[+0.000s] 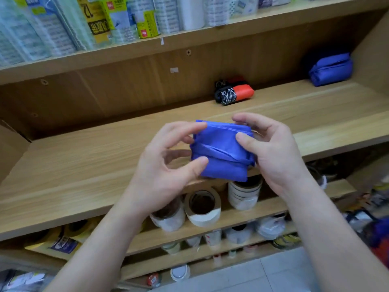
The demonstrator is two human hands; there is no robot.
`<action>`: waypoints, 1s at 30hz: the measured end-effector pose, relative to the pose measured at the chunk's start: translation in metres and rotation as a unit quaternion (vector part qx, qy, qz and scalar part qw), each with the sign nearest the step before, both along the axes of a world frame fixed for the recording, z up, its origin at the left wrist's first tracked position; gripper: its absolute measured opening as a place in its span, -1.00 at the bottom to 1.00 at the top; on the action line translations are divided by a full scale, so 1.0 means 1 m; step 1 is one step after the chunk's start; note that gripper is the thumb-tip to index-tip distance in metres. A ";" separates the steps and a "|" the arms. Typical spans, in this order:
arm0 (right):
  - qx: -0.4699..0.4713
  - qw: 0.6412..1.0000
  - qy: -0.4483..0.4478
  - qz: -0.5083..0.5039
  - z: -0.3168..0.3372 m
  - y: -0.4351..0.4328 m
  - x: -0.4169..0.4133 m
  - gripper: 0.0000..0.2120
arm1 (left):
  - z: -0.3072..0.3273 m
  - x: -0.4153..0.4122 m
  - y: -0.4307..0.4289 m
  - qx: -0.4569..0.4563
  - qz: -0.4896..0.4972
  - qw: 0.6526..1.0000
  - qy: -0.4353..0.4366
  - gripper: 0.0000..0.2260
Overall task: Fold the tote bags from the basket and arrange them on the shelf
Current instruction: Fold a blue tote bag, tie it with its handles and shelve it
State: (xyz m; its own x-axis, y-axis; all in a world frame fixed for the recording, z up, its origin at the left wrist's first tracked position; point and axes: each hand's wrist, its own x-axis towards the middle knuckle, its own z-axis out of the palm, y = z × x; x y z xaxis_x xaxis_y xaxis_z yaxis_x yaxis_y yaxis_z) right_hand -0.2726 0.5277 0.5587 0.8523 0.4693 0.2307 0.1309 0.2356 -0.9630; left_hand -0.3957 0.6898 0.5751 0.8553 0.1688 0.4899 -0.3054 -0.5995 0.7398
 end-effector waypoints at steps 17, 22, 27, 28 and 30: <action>-0.117 0.992 -0.039 -0.026 -0.009 -0.071 -0.049 -0.36 | -0.009 0.037 -0.028 -0.210 -0.085 0.970 0.086 -0.88; -0.059 0.991 -0.005 -0.121 -0.017 -0.104 -0.037 -0.52 | -0.012 0.064 -0.060 -0.176 -0.105 0.961 0.185 -0.84; -0.020 0.987 0.048 -0.149 -0.022 -0.142 -0.003 -0.72 | -0.009 0.106 -0.101 -0.213 -0.115 0.944 0.225 -0.85; -0.029 0.986 0.052 -0.154 -0.023 -0.151 0.006 -0.74 | -0.008 0.116 -0.110 -0.222 -0.109 0.943 0.220 -0.88; -0.050 0.984 0.055 -0.161 -0.023 -0.170 0.026 -0.73 | -0.006 0.138 -0.127 -0.245 -0.085 0.944 0.201 -0.89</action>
